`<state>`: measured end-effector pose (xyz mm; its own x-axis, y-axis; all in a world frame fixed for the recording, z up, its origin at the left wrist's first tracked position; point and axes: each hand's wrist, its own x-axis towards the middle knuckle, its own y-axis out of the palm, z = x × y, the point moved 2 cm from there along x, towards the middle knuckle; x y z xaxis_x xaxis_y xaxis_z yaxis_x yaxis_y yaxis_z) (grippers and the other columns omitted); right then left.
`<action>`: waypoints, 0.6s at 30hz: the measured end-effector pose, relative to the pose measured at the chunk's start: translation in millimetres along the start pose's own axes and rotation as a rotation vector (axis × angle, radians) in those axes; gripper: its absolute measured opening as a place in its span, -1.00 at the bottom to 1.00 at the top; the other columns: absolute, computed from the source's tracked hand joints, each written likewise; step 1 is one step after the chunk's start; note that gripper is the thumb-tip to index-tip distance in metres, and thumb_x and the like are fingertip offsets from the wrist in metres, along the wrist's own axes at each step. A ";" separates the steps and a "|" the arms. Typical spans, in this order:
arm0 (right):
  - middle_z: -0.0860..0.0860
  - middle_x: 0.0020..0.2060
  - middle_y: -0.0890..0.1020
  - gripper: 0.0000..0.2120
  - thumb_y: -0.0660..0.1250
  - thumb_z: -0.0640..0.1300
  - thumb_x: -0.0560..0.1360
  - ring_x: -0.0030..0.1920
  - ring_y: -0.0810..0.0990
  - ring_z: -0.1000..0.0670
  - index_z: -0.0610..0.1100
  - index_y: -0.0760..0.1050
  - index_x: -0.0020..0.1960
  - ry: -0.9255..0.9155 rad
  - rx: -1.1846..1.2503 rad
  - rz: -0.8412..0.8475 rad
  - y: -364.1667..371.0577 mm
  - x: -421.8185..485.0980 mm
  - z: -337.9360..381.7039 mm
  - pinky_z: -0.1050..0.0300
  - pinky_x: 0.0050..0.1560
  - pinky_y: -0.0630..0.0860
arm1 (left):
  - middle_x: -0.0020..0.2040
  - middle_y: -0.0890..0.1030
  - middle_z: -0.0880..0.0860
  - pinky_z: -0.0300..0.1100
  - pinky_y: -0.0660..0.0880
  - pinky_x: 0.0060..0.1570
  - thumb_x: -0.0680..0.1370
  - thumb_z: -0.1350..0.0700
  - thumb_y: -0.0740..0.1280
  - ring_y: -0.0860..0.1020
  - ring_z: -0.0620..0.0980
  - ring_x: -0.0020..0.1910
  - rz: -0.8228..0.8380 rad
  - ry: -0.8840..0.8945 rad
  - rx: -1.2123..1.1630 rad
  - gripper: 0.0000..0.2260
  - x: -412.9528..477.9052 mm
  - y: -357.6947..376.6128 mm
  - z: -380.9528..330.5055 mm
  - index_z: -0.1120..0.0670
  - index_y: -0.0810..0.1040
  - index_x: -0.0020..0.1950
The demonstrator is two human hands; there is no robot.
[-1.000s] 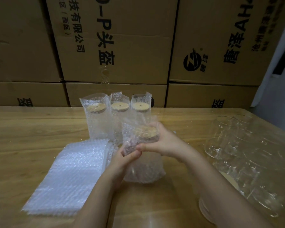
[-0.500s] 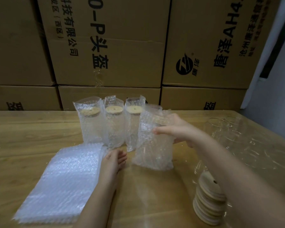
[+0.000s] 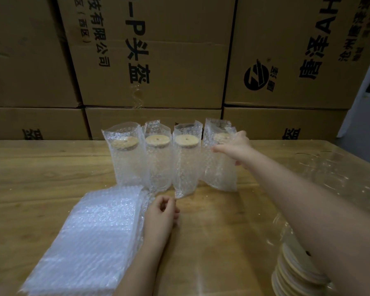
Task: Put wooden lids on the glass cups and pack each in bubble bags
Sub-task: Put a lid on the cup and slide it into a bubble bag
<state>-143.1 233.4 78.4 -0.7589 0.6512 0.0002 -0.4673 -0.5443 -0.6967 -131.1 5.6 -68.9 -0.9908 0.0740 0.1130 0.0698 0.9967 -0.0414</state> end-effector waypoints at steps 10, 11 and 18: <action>-0.08 0.35 0.37 -0.02 0.52 0.18 0.26 0.16 0.50 -0.15 -0.14 0.08 0.46 -0.050 -0.060 0.009 22.8 5.7 7.4 -0.09 0.02 0.59 | -0.38 0.62 0.01 -0.30 0.45 -0.47 0.55 0.14 0.31 0.55 -0.16 -0.44 0.020 -0.005 -0.038 -0.80 -0.7 -0.9 1.7 -0.02 0.57 -0.27; -0.08 0.35 0.37 -0.01 0.52 0.18 0.26 0.16 0.50 -0.14 -0.15 0.08 0.46 -0.058 -0.065 0.009 23.9 5.3 8.3 -0.10 0.02 0.59 | -0.38 0.62 0.01 -0.30 0.45 -0.48 0.55 0.14 0.31 0.55 -0.16 -0.44 0.021 -0.002 -0.041 -0.80 -1.0 -0.9 1.5 -0.03 0.57 -0.28; -0.09 0.36 0.37 -0.02 0.50 0.19 0.28 0.17 0.50 -0.16 -0.15 0.07 0.48 -0.052 -0.098 0.005 22.6 5.3 11.7 -0.12 0.04 0.58 | -0.39 0.61 -0.01 -0.29 0.45 -0.46 0.56 0.12 0.30 0.54 -0.17 -0.45 0.031 -0.005 -0.047 -0.77 -1.6 0.1 0.0 -0.11 0.57 -0.27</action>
<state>-163.1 218.4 71.1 -0.7849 0.6188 0.0319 -0.4187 -0.4918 -0.7634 -129.6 5.6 -69.2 -0.9887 0.1045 0.1077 0.1053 0.9944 0.0014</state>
